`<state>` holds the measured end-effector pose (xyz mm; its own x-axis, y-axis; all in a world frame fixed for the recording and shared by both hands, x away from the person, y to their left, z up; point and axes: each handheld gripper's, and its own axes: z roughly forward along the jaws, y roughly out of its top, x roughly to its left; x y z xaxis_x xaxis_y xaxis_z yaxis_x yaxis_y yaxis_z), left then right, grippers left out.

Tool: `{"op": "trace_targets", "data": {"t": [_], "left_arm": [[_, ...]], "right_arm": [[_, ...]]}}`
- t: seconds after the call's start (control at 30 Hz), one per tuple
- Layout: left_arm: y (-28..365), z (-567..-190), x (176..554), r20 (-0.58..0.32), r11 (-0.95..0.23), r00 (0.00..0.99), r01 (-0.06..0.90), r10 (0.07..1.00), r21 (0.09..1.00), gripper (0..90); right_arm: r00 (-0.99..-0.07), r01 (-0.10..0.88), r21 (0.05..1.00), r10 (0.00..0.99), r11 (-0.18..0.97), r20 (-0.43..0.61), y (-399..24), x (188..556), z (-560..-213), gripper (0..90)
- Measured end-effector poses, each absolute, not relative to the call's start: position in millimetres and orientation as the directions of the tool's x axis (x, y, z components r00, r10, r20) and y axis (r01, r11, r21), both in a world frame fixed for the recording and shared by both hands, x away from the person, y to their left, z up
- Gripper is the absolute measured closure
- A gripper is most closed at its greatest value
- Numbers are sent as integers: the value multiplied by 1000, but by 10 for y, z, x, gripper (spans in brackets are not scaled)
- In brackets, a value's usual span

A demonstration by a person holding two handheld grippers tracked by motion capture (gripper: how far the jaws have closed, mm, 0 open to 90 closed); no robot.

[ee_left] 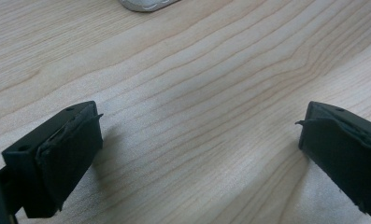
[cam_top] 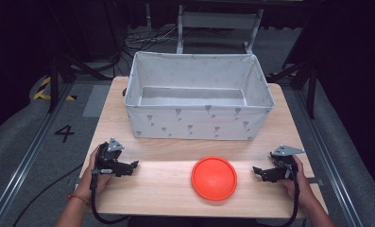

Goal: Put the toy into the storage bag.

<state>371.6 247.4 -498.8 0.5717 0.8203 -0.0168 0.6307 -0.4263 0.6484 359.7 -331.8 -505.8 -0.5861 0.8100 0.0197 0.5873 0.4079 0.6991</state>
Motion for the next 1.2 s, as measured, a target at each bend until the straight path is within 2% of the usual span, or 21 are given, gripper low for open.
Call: {"op": "trace_targets", "data": {"t": [0.57,0.63,0.7,0.77,0.8,0.83,0.87,0.9,1.07,1.2], "left_arm": [[2480,-4990,3717,-22,-437,589,624,808,648,0],[2497,-4987,3719,-22,-451,605,617,796,645,0],[2517,-4986,3717,-14,-465,619,604,785,647,0],[2517,-4987,3717,-15,-464,619,604,785,648,0],[2517,-4987,3717,-15,-463,618,604,786,648,0],[2517,-4987,3717,-15,-463,619,604,786,648,1],[2517,-4986,3716,-15,-463,618,605,786,648,0],[2517,-4986,3715,-14,-463,617,605,786,648,1],[2517,-4985,3714,-14,-464,617,606,787,646,1],[2518,-4985,3708,-11,-464,615,605,788,647,3]], "right_arm": [[-673,544,691,739,476,20,-3308,3576,-5046,0],[-704,532,679,710,506,21,-3319,3558,-5032,0],[-696,545,669,717,506,25,-3319,3547,-5019,8],[-700,547,661,714,513,25,-3309,3533,-5003,43],[-703,546,663,711,513,28,-3307,3525,-4989,92],[-705,549,669,708,502,47,-3307,3515,-4965,201],[-716,552,678,693,485,87,-3302,3506,-4936,235],[-724,548,685,683,480,100,-3289,3493,-4912,201],[-742,523,697,664,491,90,-3177,3446,-4827,203],[-771,488,719,631,495,88,-2996,3410,-4716,170]]}}
